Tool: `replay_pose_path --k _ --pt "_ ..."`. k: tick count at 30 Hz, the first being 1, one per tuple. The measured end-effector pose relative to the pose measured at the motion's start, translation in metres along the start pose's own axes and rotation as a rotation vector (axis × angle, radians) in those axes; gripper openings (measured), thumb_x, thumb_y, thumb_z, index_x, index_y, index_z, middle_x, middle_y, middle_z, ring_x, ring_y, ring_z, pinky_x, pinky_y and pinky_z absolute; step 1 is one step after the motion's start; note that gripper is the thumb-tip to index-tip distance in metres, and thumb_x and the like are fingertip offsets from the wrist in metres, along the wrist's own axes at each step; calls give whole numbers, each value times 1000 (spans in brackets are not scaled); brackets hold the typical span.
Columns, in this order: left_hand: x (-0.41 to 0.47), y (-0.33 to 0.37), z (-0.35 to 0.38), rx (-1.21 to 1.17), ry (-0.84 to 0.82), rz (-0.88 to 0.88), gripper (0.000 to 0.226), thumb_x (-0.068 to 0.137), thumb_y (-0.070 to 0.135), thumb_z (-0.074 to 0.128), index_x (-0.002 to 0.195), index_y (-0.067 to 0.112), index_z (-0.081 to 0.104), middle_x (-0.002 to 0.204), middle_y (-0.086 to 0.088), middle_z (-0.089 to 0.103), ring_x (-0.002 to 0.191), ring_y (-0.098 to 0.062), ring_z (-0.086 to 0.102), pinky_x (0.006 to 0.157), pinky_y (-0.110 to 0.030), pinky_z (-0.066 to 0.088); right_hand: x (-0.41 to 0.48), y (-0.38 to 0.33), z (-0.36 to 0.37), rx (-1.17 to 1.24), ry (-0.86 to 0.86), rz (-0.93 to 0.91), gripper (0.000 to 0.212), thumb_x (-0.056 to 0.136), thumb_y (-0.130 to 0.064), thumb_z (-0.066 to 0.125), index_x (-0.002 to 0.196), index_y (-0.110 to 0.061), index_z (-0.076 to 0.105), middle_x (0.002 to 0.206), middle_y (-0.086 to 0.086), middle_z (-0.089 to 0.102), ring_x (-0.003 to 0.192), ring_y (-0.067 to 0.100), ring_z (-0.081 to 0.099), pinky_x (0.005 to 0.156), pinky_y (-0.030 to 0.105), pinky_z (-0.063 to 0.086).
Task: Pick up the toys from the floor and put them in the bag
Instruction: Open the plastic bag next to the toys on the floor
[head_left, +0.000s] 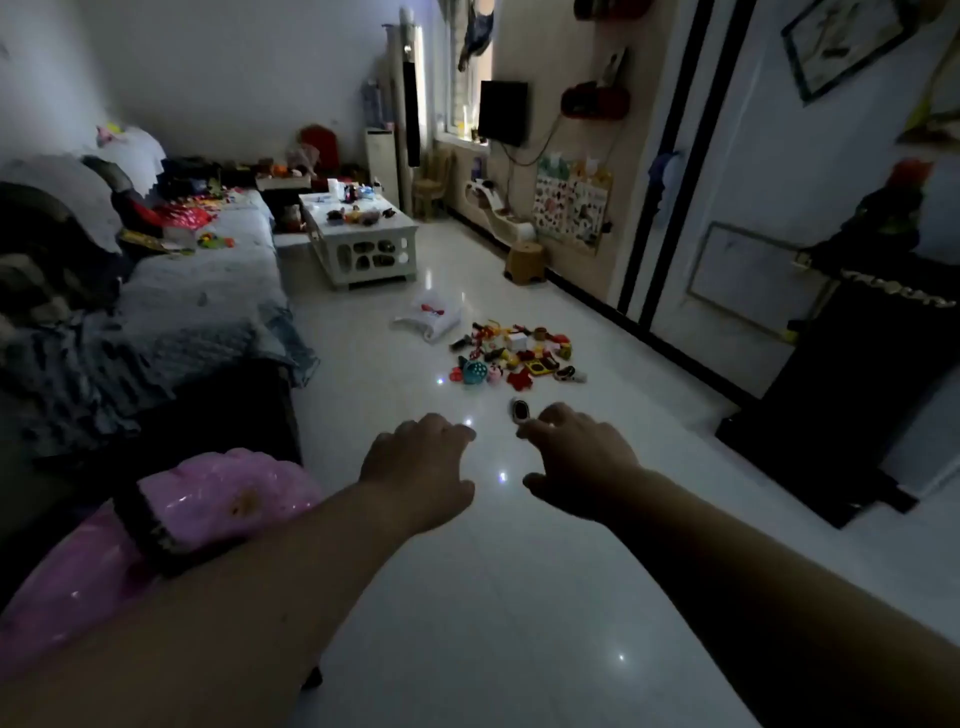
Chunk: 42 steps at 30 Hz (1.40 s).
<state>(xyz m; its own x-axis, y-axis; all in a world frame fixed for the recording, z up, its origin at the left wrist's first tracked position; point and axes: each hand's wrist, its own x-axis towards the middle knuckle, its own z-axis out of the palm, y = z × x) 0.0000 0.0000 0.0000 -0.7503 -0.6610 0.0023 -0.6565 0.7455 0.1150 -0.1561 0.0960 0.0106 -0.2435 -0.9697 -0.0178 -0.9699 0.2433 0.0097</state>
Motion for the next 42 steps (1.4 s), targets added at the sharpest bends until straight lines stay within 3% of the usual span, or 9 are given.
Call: replay_pose_path --k 12,22,29,42 --pt "179 4 5 -67 -61 -112 64 85 46 53 143 30 32 144 -5 36 129 -28 39 104 -42 35 154 113 5 -20 -44 -27 62 84 -45 62 139 -27 38 141 7 40 119 24 49 95 41 47" --pt "313 -26 -10 -113 27 -173 64 84 45 53 142 29 32 141 -7 39 126 -30 41 101 -41 37 286 160 -2 -12 -76 -100 58 84 -45 62 136 -27 42 139 6 41 118 24 50 92 41 49" --pt "422 -99 -8 -68 13 -140 63 84 45 54 141 28 34 141 -8 39 125 -30 42 100 -43 38 421 163 4 -35 -44 -111 56 83 -43 64 132 -26 46 129 6 48 106 21 54 84 37 53" --pt "624 -253 -32 2 -7 -66 63 85 47 53 141 27 34 143 -8 39 126 -30 42 101 -44 38 670 149 2 2 -45 -27 53 84 -46 61 132 -28 47 136 5 45 110 21 54 86 37 50"
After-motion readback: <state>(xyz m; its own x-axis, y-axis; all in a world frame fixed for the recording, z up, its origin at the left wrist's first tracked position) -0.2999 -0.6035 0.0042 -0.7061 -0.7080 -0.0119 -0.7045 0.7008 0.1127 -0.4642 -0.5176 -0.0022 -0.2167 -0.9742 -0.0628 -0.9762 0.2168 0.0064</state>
